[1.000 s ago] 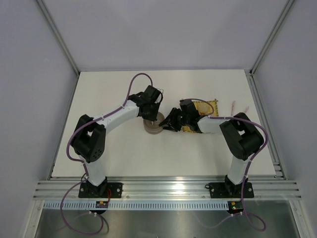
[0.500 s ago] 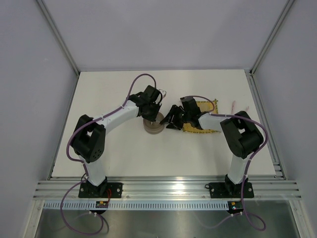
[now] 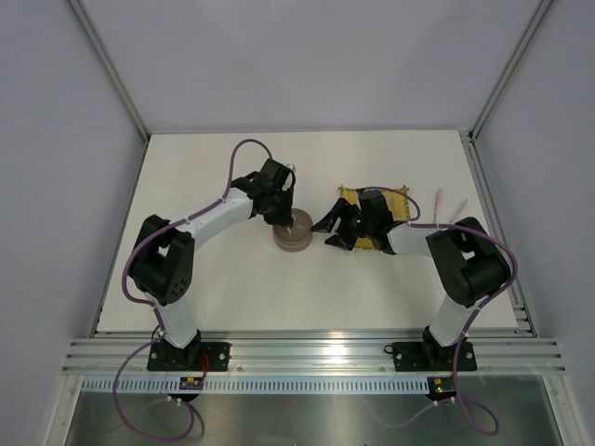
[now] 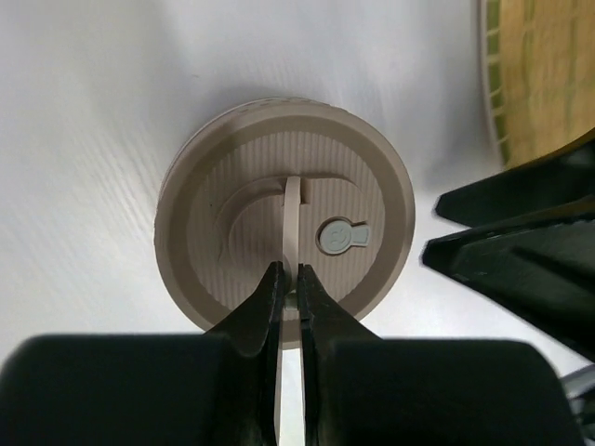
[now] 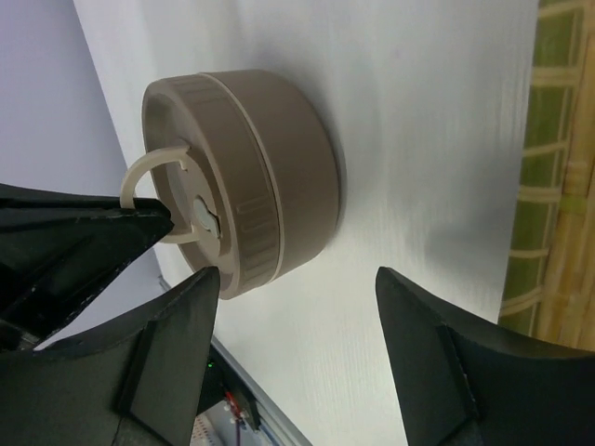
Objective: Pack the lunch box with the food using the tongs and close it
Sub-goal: Close the box lid on the packing box.
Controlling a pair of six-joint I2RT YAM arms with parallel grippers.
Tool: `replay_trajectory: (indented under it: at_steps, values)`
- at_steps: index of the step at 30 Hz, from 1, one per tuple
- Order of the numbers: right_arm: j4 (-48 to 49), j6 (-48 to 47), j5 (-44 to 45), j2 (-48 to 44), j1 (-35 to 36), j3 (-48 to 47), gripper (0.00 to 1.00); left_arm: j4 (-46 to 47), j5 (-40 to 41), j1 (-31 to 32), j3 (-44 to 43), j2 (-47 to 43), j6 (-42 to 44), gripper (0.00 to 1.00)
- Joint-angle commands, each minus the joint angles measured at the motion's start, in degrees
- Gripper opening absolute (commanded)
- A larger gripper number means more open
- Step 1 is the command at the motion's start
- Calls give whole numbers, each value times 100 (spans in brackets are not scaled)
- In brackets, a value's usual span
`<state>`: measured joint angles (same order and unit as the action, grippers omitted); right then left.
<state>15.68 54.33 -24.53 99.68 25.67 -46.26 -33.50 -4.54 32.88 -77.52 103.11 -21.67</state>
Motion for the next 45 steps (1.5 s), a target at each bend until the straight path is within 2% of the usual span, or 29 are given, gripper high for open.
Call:
replay_trajectory:
  at_steps: [1,4,6,9,10,14,16,19,21,23,28,32,34,37,39,41,42,44,45]
  values:
    - [1084,639,-236,157,17,179,75,-9,-242,51,570,69,-1730,0]
    - [1069,720,-254,271,26,126,66,238,30,95,869,-97,-2331,0]
    - [885,676,-236,324,34,30,57,177,372,139,870,-151,-2429,0]
    - [779,553,-192,377,52,-76,47,107,445,139,808,-133,-2316,0]
    - [700,535,-183,386,43,-102,40,72,619,139,782,-116,-2106,0]
    - [349,246,-166,412,52,-391,41,-148,919,166,676,-54,-1429,0]
    - [42,36,-157,447,43,-541,39,-219,1085,192,720,-107,-1035,0]
    - [-310,-211,-270,614,43,-910,19,-237,947,227,808,-247,-322,0]
    - [-539,-343,-411,824,43,-1209,10,-315,893,236,800,-274,90,0]
    - [-811,-510,-482,904,52,-1428,9,-359,910,262,773,-283,338,0]
    - [-1076,-721,-517,904,35,-1657,27,-544,911,280,633,-248,778,0]
    - [-1260,-836,-491,852,43,-1860,38,-790,1244,271,422,-2,709,0]
    - [-1418,-958,-465,799,34,-1921,49,-851,1280,254,360,130,629,0]
    - [-1813,-1178,-281,615,34,-2010,58,-834,1254,236,342,174,497,0]
    - [-2198,-1345,-9,387,26,-2062,67,-790,1227,227,360,122,445,11]
    - [-2455,-1608,446,98,-9,-2106,76,-729,1166,227,430,-62,453,27]
    - [-2778,-1818,650,-35,-27,-2133,79,-711,1122,227,456,-150,462,51]
    - [-3087,-2021,1411,-385,-45,-2168,80,-720,1069,219,483,-299,488,71]
    - [-3289,-2101,1660,-536,-88,-2133,90,-746,982,227,440,-422,497,86]
